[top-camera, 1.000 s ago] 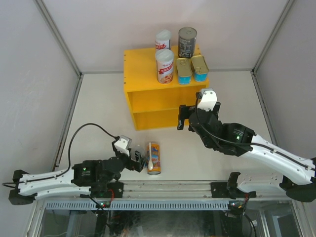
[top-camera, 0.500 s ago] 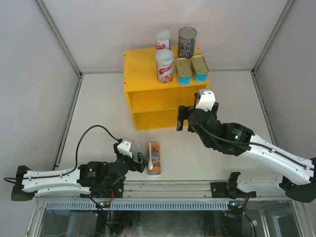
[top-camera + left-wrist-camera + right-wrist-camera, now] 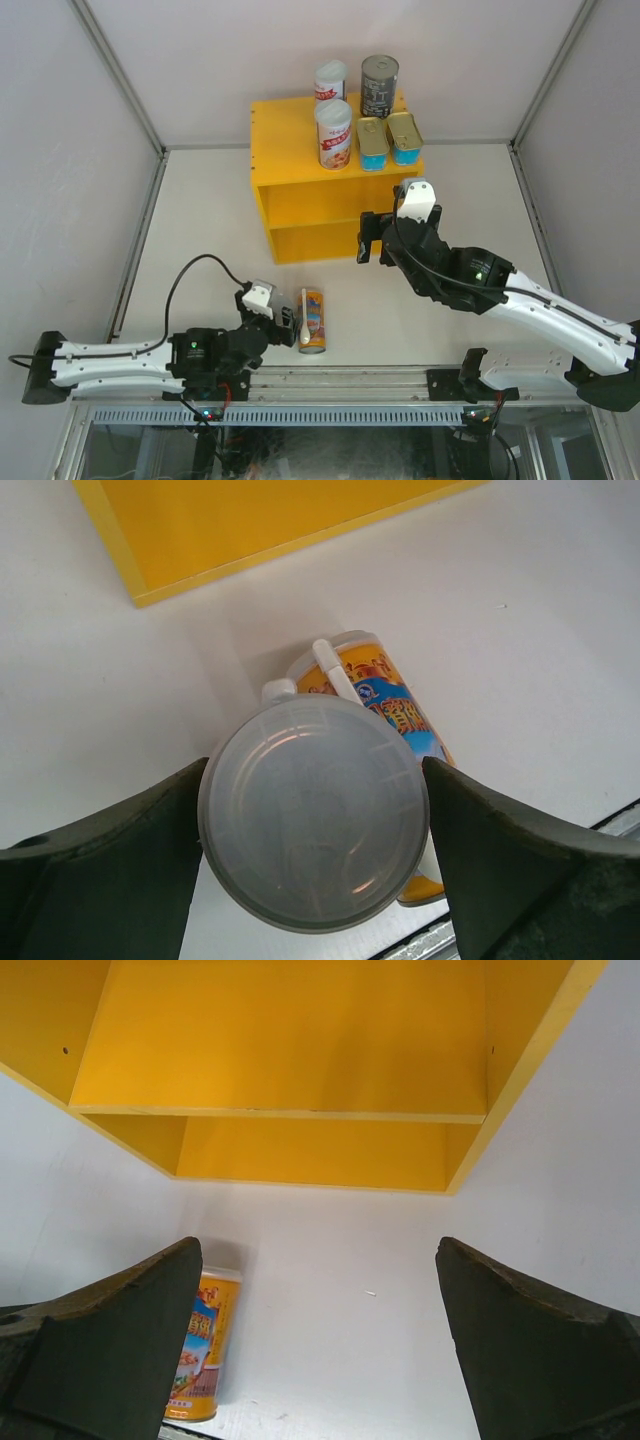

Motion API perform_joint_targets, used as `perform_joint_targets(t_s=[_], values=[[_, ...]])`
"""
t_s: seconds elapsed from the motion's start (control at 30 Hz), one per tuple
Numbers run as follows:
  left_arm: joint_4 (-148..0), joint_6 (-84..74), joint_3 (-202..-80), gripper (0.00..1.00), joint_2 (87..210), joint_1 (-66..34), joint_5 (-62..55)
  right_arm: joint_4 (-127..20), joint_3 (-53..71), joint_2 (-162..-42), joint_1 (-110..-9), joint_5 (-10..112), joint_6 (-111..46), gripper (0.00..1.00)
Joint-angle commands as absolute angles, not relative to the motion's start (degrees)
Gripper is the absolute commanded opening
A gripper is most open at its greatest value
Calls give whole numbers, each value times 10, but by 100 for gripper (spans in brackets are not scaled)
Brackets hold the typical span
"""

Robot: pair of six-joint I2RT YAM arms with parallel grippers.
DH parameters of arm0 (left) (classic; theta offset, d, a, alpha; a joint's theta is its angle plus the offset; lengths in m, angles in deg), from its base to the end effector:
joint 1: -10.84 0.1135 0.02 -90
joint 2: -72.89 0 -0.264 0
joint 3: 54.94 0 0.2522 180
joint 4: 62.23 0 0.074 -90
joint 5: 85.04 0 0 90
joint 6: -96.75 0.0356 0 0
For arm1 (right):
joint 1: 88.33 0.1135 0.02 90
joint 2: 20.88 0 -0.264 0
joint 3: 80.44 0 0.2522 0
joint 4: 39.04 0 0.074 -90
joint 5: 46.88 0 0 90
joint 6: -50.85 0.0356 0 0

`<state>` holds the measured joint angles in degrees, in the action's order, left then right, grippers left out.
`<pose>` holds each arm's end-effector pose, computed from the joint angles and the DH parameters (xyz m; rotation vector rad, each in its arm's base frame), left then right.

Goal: Place and organize the canned foods onto the counter

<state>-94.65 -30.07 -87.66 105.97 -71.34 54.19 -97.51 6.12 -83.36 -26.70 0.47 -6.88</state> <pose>0.0448 -0.1278 0.2034 0.2946 1.9366 -0.4512 0.1215 0.1741 0.3939 -0.1067 2.0040 0.2337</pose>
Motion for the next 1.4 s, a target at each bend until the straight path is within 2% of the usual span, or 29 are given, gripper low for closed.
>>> perform_joint_targets(t_s=[0.0,0.37,0.47,0.57,0.67,0.8,0.93,1.37], values=[[-900,-297,-863,85,1077,-718,561,-968,63,-819,-268,7,-68,99],[-912,-301,-862,65,1067,-728,591,-989,63,-818,-258,1,-49,99],[-912,-297,-863,52,1066,-728,590,-986,63,-820,-258,4,-52,99],[-912,-298,-863,46,1065,-728,591,-982,63,-822,-258,6,-54,99],[-916,-298,-864,29,1063,-728,593,-984,63,-821,-258,5,-51,99],[-929,-301,-869,20,1060,-728,602,-978,55,-814,-257,6,-50,99],[-944,-307,-880,1,1062,-728,609,-975,51,-808,-254,7,-49,99],[-973,-310,-919,0,1064,-729,624,-980,42,-793,-245,9,-41,99]])
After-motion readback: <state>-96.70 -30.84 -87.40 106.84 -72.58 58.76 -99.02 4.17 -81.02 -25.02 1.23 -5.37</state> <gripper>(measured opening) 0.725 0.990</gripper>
